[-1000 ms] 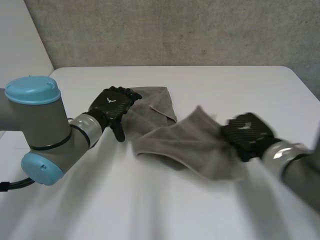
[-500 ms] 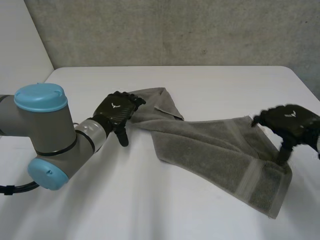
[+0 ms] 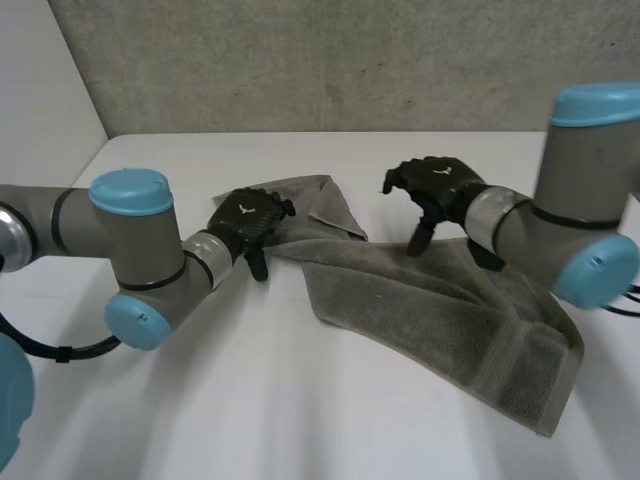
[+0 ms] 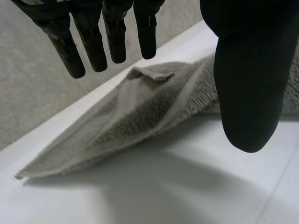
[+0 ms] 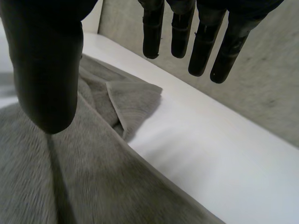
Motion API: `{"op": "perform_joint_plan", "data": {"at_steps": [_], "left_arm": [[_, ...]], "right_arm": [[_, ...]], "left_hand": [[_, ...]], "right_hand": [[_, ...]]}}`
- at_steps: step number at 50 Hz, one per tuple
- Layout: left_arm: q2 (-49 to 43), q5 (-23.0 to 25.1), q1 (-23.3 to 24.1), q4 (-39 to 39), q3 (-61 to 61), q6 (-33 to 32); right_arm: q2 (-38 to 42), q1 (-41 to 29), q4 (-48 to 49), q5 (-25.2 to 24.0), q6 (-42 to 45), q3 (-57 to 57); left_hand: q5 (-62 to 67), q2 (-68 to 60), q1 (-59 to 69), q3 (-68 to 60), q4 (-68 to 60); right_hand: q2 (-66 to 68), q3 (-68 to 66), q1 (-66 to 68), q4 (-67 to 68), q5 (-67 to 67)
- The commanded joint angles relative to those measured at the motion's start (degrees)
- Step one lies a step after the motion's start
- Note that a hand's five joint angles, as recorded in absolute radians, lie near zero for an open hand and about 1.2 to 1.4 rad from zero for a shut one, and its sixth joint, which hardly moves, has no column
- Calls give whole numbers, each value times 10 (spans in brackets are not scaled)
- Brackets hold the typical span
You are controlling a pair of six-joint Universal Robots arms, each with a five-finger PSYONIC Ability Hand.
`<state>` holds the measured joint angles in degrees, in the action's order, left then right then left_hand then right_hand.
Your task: Fold the towel.
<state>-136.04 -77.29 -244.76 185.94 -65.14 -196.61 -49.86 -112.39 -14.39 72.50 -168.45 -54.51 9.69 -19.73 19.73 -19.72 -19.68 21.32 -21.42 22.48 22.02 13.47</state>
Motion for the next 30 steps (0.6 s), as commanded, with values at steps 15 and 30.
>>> {"op": "perform_joint_plan", "data": {"at_steps": [15,30], "left_arm": [[-67,2,14,-2,56,0],[-74,-1,20,47,64,-4]], "right_arm": [[322,-5,-179,-60,-66,422],[324,-5,-178,-59,-68,440]], "left_hand": [[141,-140,140,-140,-141],[603,-603,603,-603,-603]], "right_hand": [[51,-50,39,44,29],[587,-586,575,580,565]]}}
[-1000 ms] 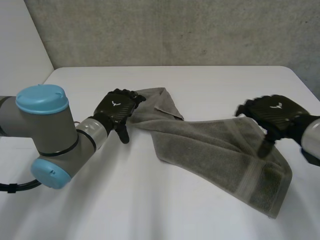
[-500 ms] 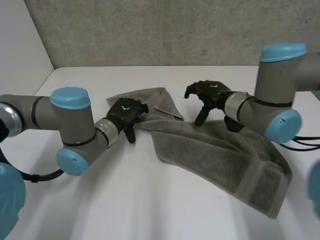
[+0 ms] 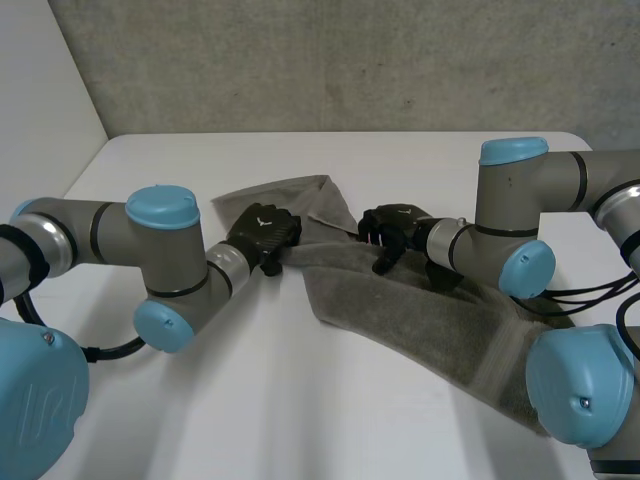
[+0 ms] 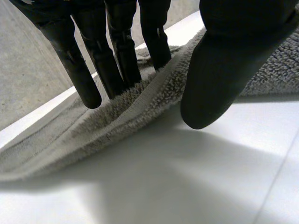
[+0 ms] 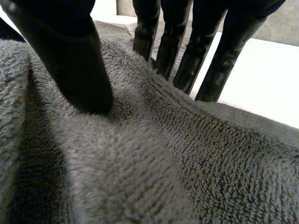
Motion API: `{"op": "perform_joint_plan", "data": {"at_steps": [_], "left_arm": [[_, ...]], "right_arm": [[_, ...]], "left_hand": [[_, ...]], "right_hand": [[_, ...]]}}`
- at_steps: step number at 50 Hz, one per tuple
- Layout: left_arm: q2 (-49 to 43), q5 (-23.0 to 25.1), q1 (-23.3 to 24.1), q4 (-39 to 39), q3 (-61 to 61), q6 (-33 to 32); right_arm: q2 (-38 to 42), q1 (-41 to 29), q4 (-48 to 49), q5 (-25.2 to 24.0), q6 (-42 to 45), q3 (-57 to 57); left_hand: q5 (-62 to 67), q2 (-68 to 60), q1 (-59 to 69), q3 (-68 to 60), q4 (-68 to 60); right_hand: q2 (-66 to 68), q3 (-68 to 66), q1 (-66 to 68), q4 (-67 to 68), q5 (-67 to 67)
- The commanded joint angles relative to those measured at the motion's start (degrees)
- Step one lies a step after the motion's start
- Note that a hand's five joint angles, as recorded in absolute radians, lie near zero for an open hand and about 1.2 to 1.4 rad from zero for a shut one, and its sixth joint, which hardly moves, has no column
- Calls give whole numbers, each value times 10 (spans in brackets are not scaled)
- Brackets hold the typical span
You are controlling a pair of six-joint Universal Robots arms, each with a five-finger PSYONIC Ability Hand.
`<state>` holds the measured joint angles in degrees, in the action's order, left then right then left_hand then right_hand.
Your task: Fold the towel.
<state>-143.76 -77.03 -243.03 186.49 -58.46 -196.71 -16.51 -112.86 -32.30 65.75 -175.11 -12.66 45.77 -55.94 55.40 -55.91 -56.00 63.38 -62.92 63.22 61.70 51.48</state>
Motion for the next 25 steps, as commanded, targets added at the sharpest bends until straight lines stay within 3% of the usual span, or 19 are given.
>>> {"op": "perform_joint_plan", "data": {"at_steps": [1,7,9,10,11,12,14,20,23,25], "left_arm": [[6,-8,4,64,-1,-6],[59,-27,7,166,5,-25],[122,-57,7,279,-2,-24],[123,-57,7,280,-2,-24],[158,-74,8,334,-9,-23],[158,-74,8,334,-9,-23],[216,-96,8,418,-27,-23],[283,-95,12,429,-98,-24],[291,-95,15,418,-124,-25],[299,-95,13,376,-182,-28]], "right_arm": [[-10,0,1,9,-1,21],[-77,0,58,62,9,96],[-110,-1,89,80,18,106],[-148,-3,120,96,28,107],[-188,-3,147,105,40,99],[-188,-3,147,105,40,99],[-259,-5,178,105,53,64],[-331,-6,180,93,64,-39],[-360,-8,167,83,97,-142],[-395,-9,146,74,176,-274]], "left_hand": [[242,-241,246,-241,-240],[242,-241,246,-241,-240],[242,-241,246,-241,-240],[242,-241,246,-241,-240],[242,-241,246,-241,-240],[242,-241,246,-241,-240],[242,-241,246,-241,-240],[242,-241,246,-241,-240],[242,-241,246,-241,-240],[242,-241,246,-241,-240]], "right_hand": [[166,-171,168,183,185],[166,-171,168,183,185],[166,-171,168,183,185],[166,-171,168,183,185],[166,-171,168,183,185],[166,-171,168,183,185],[166,-171,168,183,185],[166,-171,168,183,185],[166,-171,168,183,185],[166,-171,168,183,185]]}}
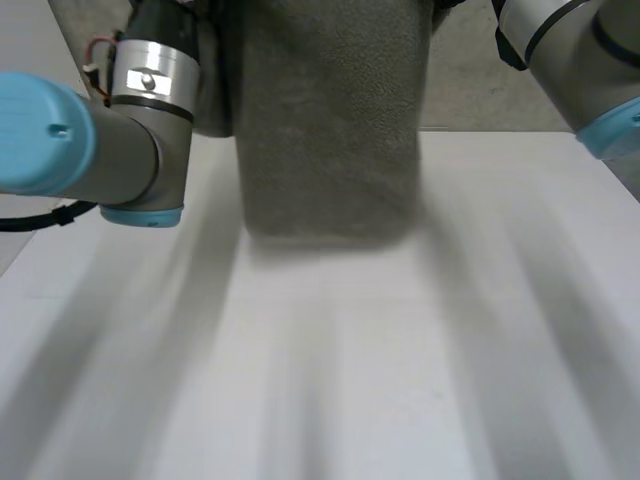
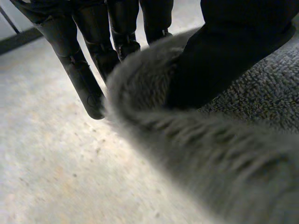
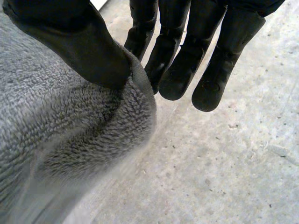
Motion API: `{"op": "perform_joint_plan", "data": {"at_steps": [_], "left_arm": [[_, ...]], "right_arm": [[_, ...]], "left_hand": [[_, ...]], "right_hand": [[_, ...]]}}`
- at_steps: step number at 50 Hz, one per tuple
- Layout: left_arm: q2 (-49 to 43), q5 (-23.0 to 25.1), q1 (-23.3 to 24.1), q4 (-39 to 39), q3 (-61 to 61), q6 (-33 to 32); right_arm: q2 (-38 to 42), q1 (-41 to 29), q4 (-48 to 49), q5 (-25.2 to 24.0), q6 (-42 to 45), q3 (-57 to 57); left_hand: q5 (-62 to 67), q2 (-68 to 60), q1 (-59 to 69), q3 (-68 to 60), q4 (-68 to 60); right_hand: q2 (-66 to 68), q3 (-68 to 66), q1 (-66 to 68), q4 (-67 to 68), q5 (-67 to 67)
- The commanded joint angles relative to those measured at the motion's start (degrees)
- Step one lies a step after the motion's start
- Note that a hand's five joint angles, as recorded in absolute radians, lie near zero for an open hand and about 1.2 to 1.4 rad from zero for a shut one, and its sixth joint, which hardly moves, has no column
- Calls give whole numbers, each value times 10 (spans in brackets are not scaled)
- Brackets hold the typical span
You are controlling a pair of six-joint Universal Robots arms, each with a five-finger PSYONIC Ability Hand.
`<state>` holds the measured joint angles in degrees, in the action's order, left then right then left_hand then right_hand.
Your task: Fold the towel.
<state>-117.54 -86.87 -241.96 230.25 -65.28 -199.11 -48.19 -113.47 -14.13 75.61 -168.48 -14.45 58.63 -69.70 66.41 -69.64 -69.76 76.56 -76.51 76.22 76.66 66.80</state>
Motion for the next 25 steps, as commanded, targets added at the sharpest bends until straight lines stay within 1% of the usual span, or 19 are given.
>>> {"op": "perform_joint_plan", "data": {"at_steps": [1,2,3,4,5,6,8,9,10,11,12,13,14,16,20,22,23,25], "left_arm": [[37,3,3,-62,-114,-4],[38,4,1,-87,-148,-4],[39,4,-4,-112,-185,-5],[39,4,-4,-112,-186,-5],[41,4,-7,-137,-220,-7],[41,4,-7,-137,-220,-7],[53,5,-27,-187,-304,-10],[53,5,-27,-187,-304,-10],[64,5,-39,-205,-346,-13],[76,6,-48,-220,-386,-15],[76,6,-48,-220,-386,-15],[85,6,-53,-233,-419,-15],[86,6,-53,-233,-419,-15],[96,6,-52,-247,-474,-17],[120,5,-49,-258,-507,-17],[162,6,-45,-272,-524,-16],[162,6,-45,-272,-524,-16],[198,6,-39,-277,-529,-16]], "right_arm": [[-78,-3,-35,-25,111,-256],[-90,-8,-40,-26,161,-321],[-90,-8,-40,-26,162,-321],[-102,-15,-41,-27,210,-390],[-112,-18,-41,-28,253,-455],[-112,-18,-41,-28,254,-456],[-137,-18,-39,-28,320,-577],[-137,-18,-39,-28,320,-578],[-146,-19,-36,-29,338,-631],[-146,-19,-36,-29,338,-632],[-151,-19,-33,-32,342,-674],[-154,-19,-27,-39,342,-711],[-154,-19,-27,-39,342,-712],[-164,-20,-6,-51,343,-769],[-184,-20,13,-56,341,-806],[-197,-21,21,-57,340,-816],[-210,-21,29,-57,340,-826],[-221,-22,38,-57,339,-834]], "left_hand": [[114,-103,136,-104,-102],[114,-103,136,-104,-102],[114,-103,136,-104,-102],[114,-103,136,-104,-102],[114,-103,136,-104,-102],[114,-103,136,-104,-102],[114,-103,136,-104,-102],[114,-103,136,-104,-102],[114,-103,136,-104,-102],[114,-103,136,-104,-102],[114,-103,136,-104,-102],[114,-103,136,-104,-102],[114,-103,136,-104,-102],[114,-103,136,-104,-102],[114,-103,136,-104,-102],[114,-103,136,-104,-102],[114,-103,136,-104,-102],[114,-103,136,-104,-102]], "right_hand": [[34,-35,38,33,32],[34,-35,38,33,32],[34,-35,38,33,32],[34,-35,38,33,32],[34,-35,38,33,32],[34,-35,38,33,32],[34,-35,38,33,32],[34,-35,38,33,32],[34,-35,38,33,32],[34,-35,38,33,32],[34,-35,38,33,32],[34,-35,38,33,32],[34,-35,38,33,32],[34,-35,38,33,32],[34,-35,38,33,32],[34,-35,38,33,32],[34,-35,38,33,32],[34,-35,38,33,32]]}}
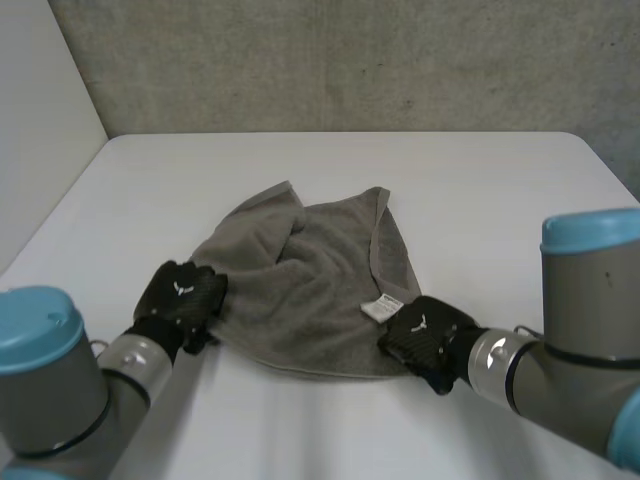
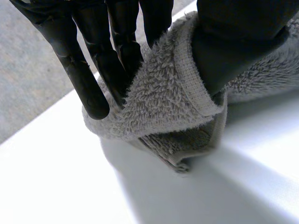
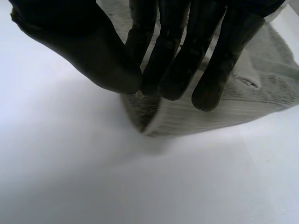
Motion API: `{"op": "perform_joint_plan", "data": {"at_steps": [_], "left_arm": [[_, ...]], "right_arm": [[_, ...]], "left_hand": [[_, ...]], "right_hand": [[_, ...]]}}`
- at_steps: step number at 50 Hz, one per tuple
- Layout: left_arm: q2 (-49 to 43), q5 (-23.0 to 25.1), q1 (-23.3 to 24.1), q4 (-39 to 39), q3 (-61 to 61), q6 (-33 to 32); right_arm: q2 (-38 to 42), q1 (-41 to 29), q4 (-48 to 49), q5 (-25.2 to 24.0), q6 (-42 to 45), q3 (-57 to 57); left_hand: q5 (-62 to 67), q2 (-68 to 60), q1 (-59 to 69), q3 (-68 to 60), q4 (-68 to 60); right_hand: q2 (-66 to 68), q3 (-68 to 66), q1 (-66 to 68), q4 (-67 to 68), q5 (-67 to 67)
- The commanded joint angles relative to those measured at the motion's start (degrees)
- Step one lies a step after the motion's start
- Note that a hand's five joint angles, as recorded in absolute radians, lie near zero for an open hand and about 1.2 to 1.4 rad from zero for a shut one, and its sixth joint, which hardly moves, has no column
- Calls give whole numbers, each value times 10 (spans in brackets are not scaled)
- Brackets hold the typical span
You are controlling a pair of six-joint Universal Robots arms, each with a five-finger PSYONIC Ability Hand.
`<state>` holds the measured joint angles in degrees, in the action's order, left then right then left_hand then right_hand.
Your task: Fold the towel.
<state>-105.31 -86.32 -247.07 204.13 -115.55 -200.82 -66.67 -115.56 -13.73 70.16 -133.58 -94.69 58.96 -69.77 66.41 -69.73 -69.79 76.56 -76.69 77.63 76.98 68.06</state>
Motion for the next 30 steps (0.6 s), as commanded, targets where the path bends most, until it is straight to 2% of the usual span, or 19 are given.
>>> {"op": "perform_joint_plan", "data": {"at_steps": [1,6,7,8,9,10,15,22,26,27,28,30], "left_arm": [[76,0,12,-15,-27,1],[106,-2,20,-7,-27,1],[105,-2,18,-1,-25,1],[104,-3,15,8,-23,1],[104,-3,15,8,-23,1],[103,-3,12,18,-23,1],[94,-3,0,46,-27,1],[90,-3,-10,51,-30,4],[90,-3,-13,52,-33,6],[89,-3,-15,54,-34,6],[89,-3,-15,54,-35,6],[86,-2,-15,56,-37,6]], "right_arm": [[-45,-2,47,-3,-12,-37],[-61,4,127,-3,-65,-59],[-66,7,159,-2,-93,-70],[-66,7,159,-2,-93,-70],[-72,8,185,2,-113,-80],[-78,8,205,8,-130,-86],[-87,9,217,3,-150,-95],[-94,9,226,-11,-115,-101],[-96,8,228,-40,-29,-112],[-97,9,228,-43,14,-119],[-97,9,228,-43,14,-119],[-98,9,229,-47,67,-127]], "left_hand": [[110,-102,136,-103,-102],[110,-102,136,-103,-102],[110,-102,136,-103,-102],[110,-102,136,-103,-102],[110,-102,136,-103,-102],[110,-102,136,-103,-102],[110,-102,136,-103,-102],[110,-102,136,-103,-102],[110,-102,136,-103,-102],[110,-102,136,-103,-102],[110,-102,136,-103,-102],[110,-102,136,-103,-102]], "right_hand": [[34,-33,24,30,19],[25,-24,14,21,10],[-145,146,-156,-149,-160],[-147,148,-157,-151,-162],[-322,323,-332,-326,-337],[-427,428,-437,-431,-442],[-491,493,-502,-495,-506],[-562,563,-573,-566,-577],[-621,622,-632,-625,-636],[-626,627,-637,-630,-641],[-626,627,-637,-630,-641],[-616,617,-627,-620,-631]]}}
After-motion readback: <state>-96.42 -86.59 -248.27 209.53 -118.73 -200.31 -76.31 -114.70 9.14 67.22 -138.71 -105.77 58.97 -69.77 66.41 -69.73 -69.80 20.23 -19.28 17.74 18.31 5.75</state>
